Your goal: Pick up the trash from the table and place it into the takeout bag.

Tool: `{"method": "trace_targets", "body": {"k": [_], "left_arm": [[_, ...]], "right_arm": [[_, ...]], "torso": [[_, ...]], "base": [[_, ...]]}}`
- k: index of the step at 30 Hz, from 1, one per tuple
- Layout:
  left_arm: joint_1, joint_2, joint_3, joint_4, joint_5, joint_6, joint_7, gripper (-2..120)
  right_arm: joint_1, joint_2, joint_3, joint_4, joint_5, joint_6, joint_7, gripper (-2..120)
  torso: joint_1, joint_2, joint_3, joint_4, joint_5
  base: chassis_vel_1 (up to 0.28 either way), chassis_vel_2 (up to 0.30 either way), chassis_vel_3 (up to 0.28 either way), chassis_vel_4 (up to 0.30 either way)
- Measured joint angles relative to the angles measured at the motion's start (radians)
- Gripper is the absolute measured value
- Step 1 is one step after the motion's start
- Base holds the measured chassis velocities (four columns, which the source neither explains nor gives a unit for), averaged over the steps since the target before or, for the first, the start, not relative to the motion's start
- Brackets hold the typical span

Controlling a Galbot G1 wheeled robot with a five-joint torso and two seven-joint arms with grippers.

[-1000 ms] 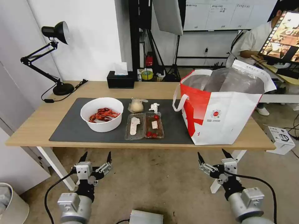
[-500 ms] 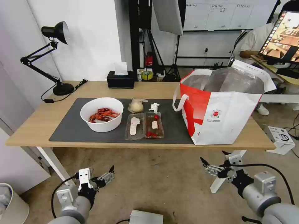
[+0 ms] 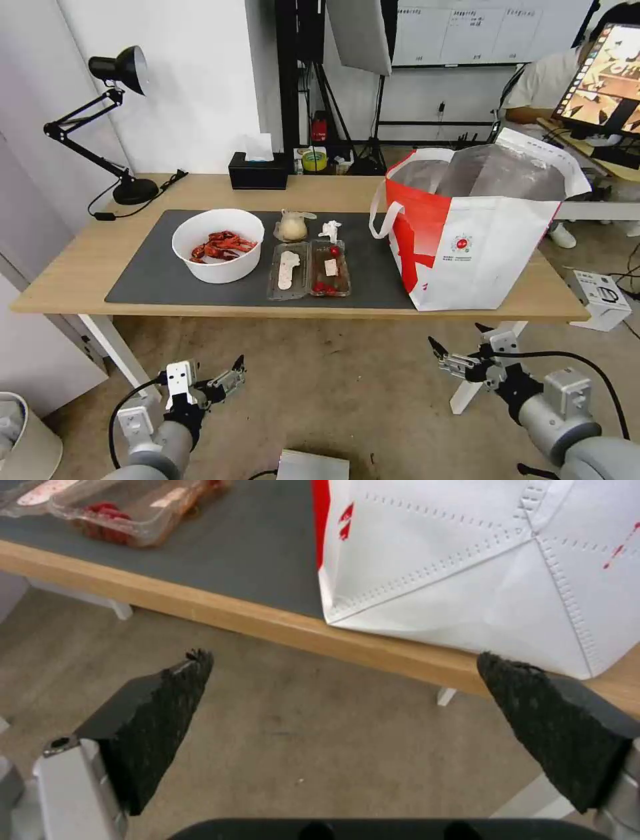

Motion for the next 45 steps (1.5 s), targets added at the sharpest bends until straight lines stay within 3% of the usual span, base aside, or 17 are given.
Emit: {"method": "trace_targets", "body": {"k": [14, 34, 40, 45], "left_arm": [[-0.010, 0.002, 0.000, -0.033, -0.086, -0.030, 0.009, 100], [-0.089, -0.003, 0.038, -0.038, -0.487, -0.076, 0.007, 100], [-0.128, -0.003, 0.048, -0.031, -0.608, -0.077, -0.038, 100], [-0.161, -0.002, 0.057, -0.018, -0.636, -0.078, -0.061, 100]], "right_arm": [[-0.002, 0.006, -0.008, 0.009, -0.002, 0.003, 0.003, 100], [0.000, -0.005, -0.008, 0.010, 0.024, 0.024, 0.000, 100], [0.004, -0.003, -0.012, 0.004, 0.027, 0.029, -0.002, 100], [0.006, -0.001, -0.015, 0.000, 0.026, 0.029, -0.002, 100]], "torso": [[0.000, 0.000, 0.000, 0.0000, 0.0000], [0.000, 0.000, 0.000, 0.0000, 0.0000], [0.000, 0.000, 0.000, 0.0001, 0.0000], [0.000, 0.000, 0.000, 0.0000, 0.0000]], "base": [[0.000, 0.000, 0.000, 0.000], [0.000, 0.000, 0.000, 0.000], [0.000, 0.000, 0.000, 0.000], [0.000, 0.000, 0.000, 0.000]]}}
